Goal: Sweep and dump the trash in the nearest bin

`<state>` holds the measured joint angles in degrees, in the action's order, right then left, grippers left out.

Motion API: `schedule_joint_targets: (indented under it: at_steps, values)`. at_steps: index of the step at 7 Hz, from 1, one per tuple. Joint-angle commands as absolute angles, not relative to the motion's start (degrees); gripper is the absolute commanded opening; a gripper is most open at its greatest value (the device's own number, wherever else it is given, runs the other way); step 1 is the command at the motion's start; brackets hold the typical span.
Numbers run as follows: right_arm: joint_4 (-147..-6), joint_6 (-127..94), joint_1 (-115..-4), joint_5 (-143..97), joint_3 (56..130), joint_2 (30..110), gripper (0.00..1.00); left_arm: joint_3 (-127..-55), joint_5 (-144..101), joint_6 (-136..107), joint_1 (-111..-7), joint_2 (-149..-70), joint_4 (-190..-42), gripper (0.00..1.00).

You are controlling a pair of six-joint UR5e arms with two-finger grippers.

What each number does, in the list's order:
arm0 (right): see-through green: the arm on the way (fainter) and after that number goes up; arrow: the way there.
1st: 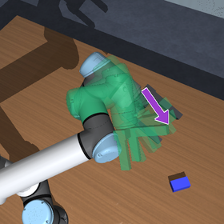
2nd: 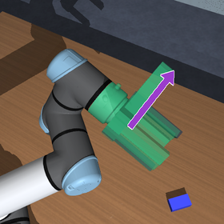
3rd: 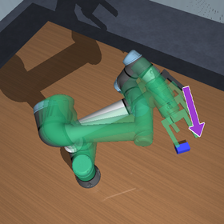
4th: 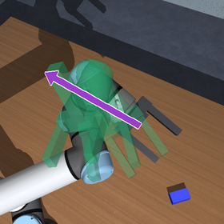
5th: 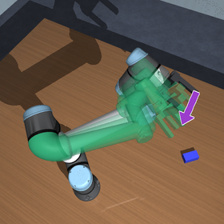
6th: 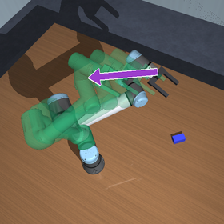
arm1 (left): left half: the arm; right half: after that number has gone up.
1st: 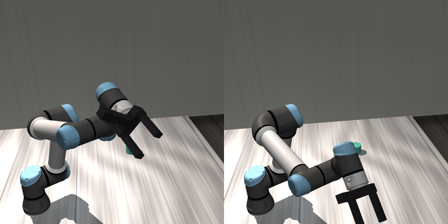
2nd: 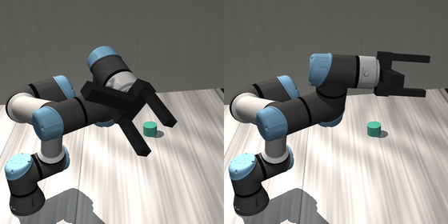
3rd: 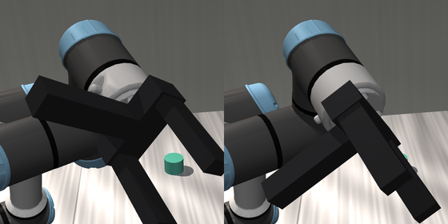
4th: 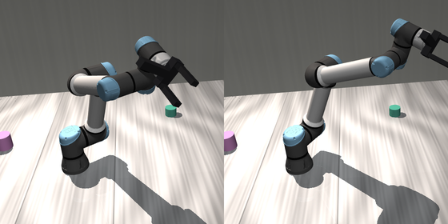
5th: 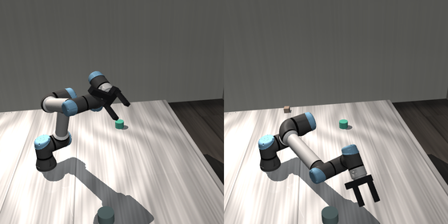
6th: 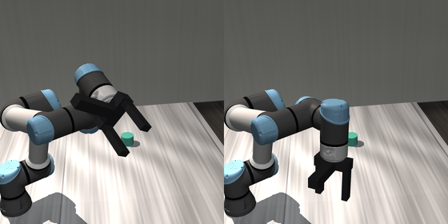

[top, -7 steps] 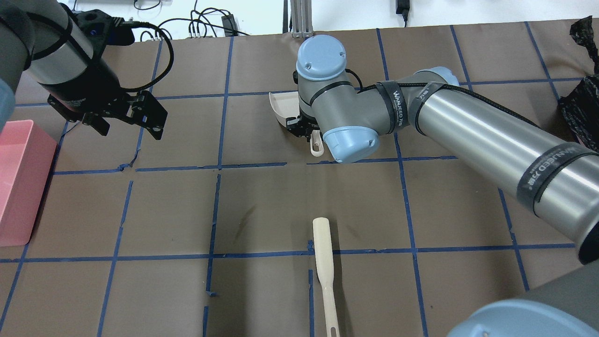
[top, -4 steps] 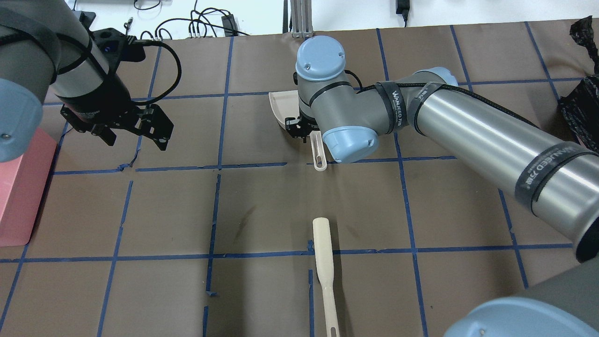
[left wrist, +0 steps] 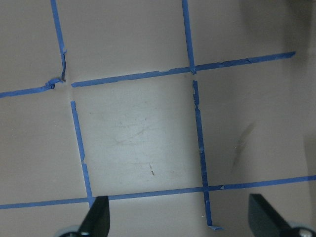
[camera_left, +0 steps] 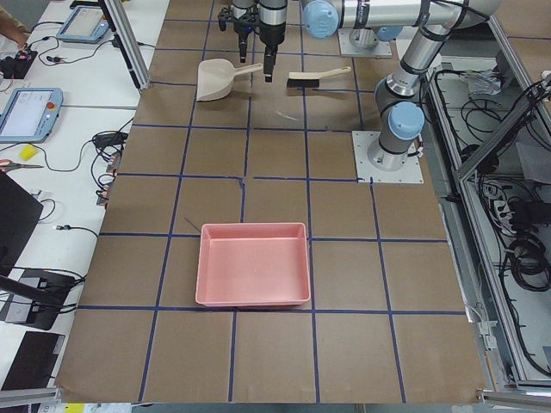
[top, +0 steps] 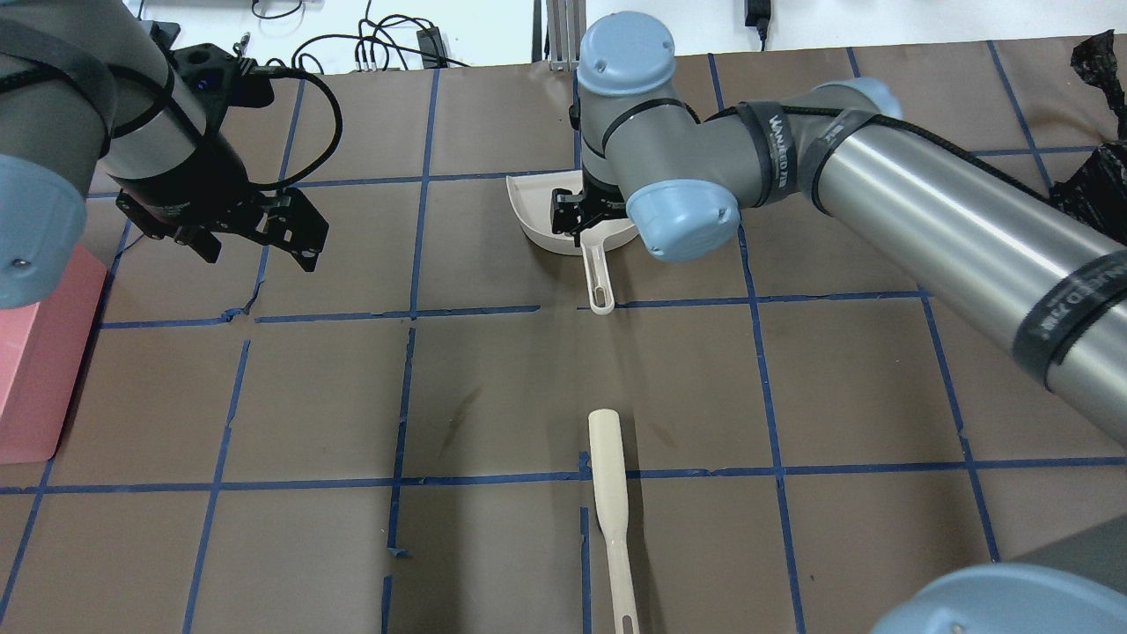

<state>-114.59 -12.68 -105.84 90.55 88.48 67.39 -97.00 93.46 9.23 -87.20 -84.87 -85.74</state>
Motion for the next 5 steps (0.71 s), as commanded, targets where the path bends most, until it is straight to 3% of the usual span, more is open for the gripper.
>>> schedule_joint_targets:
  at_steps: [1, 3, 5]
  values:
    - [-99.2, -6.5, -97.6, 90.3, 86.4, 77.7, 1.0, -92.8, 89.9, 9.0, -87.1, -86.2, -87.5, 1.0]
    - [-89.9, -6.0, -91.7, 85.8, 86.3, 87.3, 1.0, -88.8, 87.9, 8.5, -87.1, -88.1, -90.1, 1.0]
    - [-87.0, -6.0, -91.1, 87.1, 86.8, 89.5, 1.0, -89.6, 87.9, 8.6, -87.1, -88.0, -90.4, 1.0]
